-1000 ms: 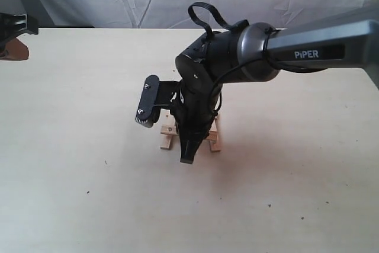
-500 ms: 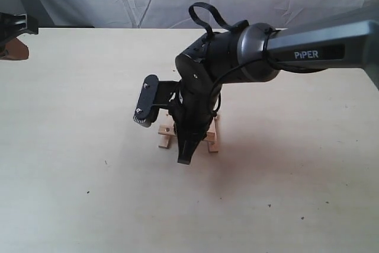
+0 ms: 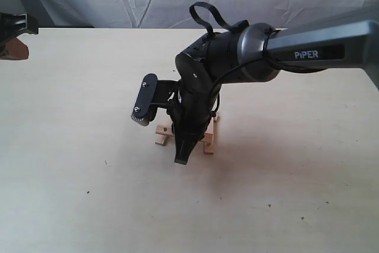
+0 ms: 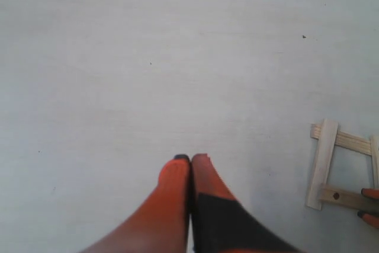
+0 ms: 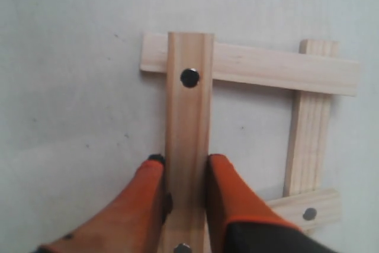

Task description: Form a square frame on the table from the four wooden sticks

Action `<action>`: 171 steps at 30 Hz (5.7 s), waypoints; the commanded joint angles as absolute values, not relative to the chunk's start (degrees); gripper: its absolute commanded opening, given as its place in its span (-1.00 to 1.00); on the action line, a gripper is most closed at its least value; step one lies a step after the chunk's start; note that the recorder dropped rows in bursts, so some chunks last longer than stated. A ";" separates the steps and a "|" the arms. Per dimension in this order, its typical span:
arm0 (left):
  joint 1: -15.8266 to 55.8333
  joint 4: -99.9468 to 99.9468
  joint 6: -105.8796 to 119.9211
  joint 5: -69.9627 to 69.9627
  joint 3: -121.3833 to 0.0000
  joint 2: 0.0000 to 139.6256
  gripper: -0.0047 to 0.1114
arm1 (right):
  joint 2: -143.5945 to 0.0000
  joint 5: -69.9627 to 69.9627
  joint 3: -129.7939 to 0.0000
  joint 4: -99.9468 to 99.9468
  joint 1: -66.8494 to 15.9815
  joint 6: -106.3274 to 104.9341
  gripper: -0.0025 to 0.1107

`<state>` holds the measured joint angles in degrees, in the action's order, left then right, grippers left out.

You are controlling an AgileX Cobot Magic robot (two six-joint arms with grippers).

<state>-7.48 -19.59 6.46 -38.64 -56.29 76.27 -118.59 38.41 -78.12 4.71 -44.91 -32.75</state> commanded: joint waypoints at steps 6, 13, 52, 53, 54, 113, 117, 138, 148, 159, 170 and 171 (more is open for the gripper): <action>-7.73 -20.75 6.61 -37.95 -56.22 75.95 -0.92 | -120.40 38.81 -77.98 3.53 -44.64 -31.43 -0.87; -7.73 -20.74 6.61 -37.60 -56.22 75.95 -0.92 | -120.12 38.70 -78.09 3.53 -44.64 -30.10 -0.22; 6.92 -1.97 -5.46 -36.40 -45.85 61.46 -0.92 | -46.57 33.77 -36.98 1.57 -17.06 5.13 -0.96; 6.92 -1.97 -5.46 -36.00 -44.29 59.02 -0.92 | -44.22 33.38 -35.67 1.57 -17.06 5.13 -0.96; 6.92 -2.07 -5.98 -34.24 -41.74 54.43 -0.92 | -39.92 33.25 -33.52 1.57 -17.06 5.13 -0.96; 6.92 0.00 -7.07 -29.93 -33.30 31.67 -0.92 | -1.86 24.74 -12.92 0.00 -7.82 4.93 -0.96; 6.92 0.00 -7.07 -29.93 -33.30 31.67 -0.92 | -0.49 24.70 -11.70 0.00 -7.82 3.48 -0.96; 6.92 0.97 -7.07 -29.93 -33.30 31.69 -0.92 | 0.00 23.49 -2.99 -1.69 -4.62 1.77 -0.96; 6.92 1.18 -7.07 -29.93 -33.30 31.69 -0.92 | 0.00 20.87 0.00 -1.80 -4.62 1.77 -0.96; 6.92 1.18 -7.07 -29.93 -33.30 31.69 -0.92 | 0.00 20.87 0.00 -1.80 -4.62 1.77 -0.96; 6.92 1.18 -6.94 -29.93 -33.30 31.69 -0.92 | 0.00 20.82 0.00 -1.80 -4.62 1.77 -0.96; 6.92 2.16 -6.84 -29.72 -33.15 31.49 -0.92 | 0.00 20.82 0.00 -1.80 -4.62 1.77 -0.96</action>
